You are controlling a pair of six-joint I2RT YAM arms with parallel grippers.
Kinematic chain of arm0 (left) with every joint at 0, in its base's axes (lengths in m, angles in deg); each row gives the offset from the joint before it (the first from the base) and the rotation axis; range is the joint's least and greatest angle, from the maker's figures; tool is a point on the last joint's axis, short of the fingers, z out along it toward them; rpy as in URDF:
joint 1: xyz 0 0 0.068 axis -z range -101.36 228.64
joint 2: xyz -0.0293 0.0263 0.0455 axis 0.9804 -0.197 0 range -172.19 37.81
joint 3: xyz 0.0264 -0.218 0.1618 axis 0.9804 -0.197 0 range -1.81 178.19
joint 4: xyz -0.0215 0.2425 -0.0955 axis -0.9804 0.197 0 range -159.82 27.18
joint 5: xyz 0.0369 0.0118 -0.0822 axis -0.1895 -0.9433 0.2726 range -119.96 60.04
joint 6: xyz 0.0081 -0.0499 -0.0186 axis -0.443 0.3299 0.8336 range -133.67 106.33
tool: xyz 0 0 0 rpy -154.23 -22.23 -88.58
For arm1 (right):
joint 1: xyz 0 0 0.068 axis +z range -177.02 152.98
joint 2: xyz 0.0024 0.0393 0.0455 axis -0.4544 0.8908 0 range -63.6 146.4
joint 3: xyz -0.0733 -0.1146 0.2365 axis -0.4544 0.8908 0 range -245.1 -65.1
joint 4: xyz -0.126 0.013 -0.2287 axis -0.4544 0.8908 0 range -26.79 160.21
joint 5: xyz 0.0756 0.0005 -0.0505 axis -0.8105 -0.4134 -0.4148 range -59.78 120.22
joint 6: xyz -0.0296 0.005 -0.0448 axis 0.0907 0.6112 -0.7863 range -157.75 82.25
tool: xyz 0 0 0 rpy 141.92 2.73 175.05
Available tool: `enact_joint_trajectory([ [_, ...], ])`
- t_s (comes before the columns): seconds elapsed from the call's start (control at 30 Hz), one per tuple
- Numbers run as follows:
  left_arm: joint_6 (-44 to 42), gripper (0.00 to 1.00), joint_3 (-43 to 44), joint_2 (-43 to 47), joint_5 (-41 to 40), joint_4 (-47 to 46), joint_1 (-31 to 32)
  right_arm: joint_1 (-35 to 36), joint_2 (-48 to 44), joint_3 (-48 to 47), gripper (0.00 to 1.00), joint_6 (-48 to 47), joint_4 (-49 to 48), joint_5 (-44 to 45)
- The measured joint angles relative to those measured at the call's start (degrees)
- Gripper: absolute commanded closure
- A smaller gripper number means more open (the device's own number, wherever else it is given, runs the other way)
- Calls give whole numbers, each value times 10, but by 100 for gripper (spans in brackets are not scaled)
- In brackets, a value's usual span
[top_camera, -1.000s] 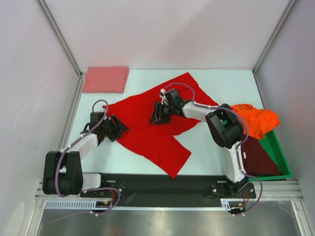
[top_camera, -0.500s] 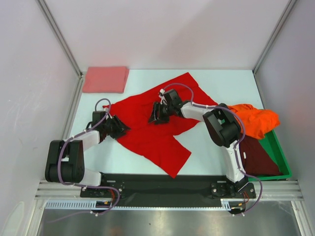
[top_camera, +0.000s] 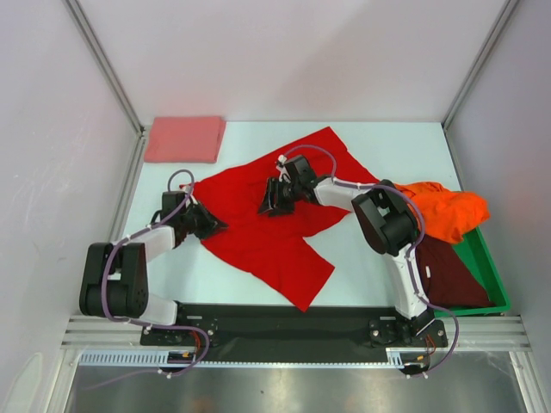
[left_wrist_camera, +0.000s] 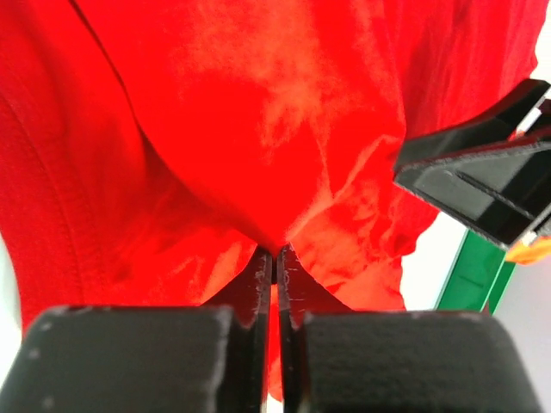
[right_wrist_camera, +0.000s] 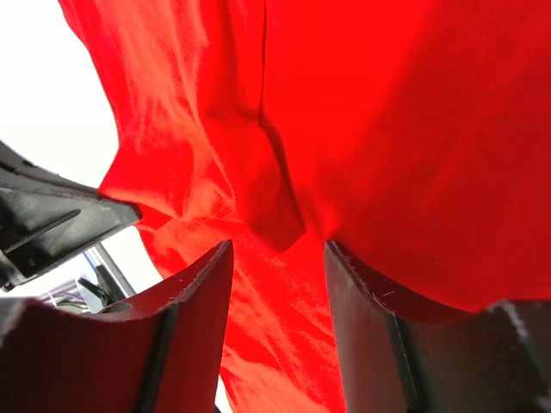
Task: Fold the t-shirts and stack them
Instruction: Fold the tshirt
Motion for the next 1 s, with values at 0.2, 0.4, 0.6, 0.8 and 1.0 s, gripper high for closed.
enact_joint_trajectory([
  [0.2, 0, 100, -2, 58, 10, 37, 0, -1, -1, 20, 46, 10, -32, -15],
  [0.4, -5, 100, -7, 115, -21, 90, 0, -6, -13, 49, 44, 32, -63, -32],
  [0.6, -6, 100, -22, 91, -40, 100, 0, -4, -12, 46, 52, 45, -63, -40],
  [0.8, -11, 100, -27, 72, -60, 105, 0, 3, 6, 23, 58, 46, -53, -45],
  [1.0, -11, 99, -27, 72, -64, 105, 0, 9, 18, 4, 60, 41, -28, -31],
])
